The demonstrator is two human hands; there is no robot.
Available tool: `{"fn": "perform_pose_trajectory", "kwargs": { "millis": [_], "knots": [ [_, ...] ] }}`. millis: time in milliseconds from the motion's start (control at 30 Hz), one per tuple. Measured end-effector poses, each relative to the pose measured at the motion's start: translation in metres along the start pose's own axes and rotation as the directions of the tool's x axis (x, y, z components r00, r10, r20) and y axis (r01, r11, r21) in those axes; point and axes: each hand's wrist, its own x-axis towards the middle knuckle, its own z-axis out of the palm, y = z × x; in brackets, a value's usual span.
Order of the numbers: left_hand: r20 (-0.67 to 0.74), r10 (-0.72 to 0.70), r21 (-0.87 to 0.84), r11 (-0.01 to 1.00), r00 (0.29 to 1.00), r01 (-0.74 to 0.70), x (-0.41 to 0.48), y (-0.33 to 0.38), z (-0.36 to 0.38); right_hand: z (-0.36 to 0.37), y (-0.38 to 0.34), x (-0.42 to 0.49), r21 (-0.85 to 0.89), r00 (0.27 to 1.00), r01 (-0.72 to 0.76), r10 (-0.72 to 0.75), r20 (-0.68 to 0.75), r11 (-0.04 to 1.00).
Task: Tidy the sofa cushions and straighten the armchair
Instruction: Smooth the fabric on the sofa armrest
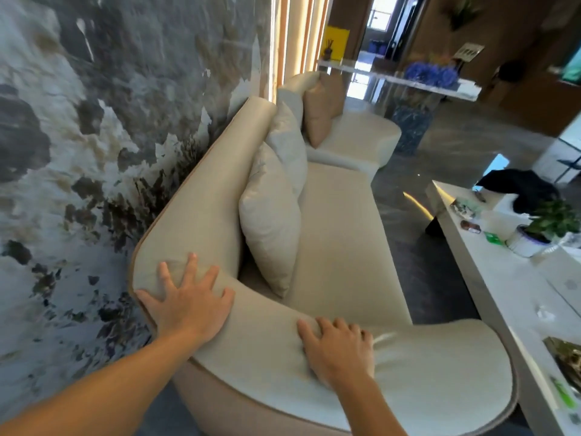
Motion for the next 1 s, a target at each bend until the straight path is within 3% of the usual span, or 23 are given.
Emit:
{"fn": "perform_pose_trajectory", "kwargs": {
  "millis": [200, 467, 567, 767, 1000],
  "knots": [
    [0.004, 0.018, 0.033, 0.999, 1.0, -0.018, 0.023, -0.053, -0.009, 0.013, -0.056, -0.012, 0.038, 1.0, -0.014, 0.014, 0.003, 0.999],
    [0.021, 0.056, 0.048, 0.997, 0.998, -0.057, 0.047, -0.117, -0.025, 0.042, -0.125, -0.032, 0.035, 0.991, -0.082, 0.086, -0.101, 0.996],
    [0.024, 0.082, 0.059, 0.995, 0.996, -0.083, 0.044, -0.122, -0.024, 0.042, -0.13, -0.035, 0.025, 0.983, -0.116, 0.118, -0.144, 0.993],
    [-0.103, 0.149, 0.062, 0.988, 0.983, -0.143, 0.05, -0.117, -0.013, 0.042, -0.131, -0.028, 0.022, 0.986, -0.079, 0.081, -0.149, 0.997],
    [-0.071, 0.205, 0.094, 0.976, 0.976, -0.198, 0.051, -0.118, -0.012, 0.039, -0.133, -0.026, 0.044, 0.986, -0.099, 0.104, -0.131, 0.994]
  ]
}}
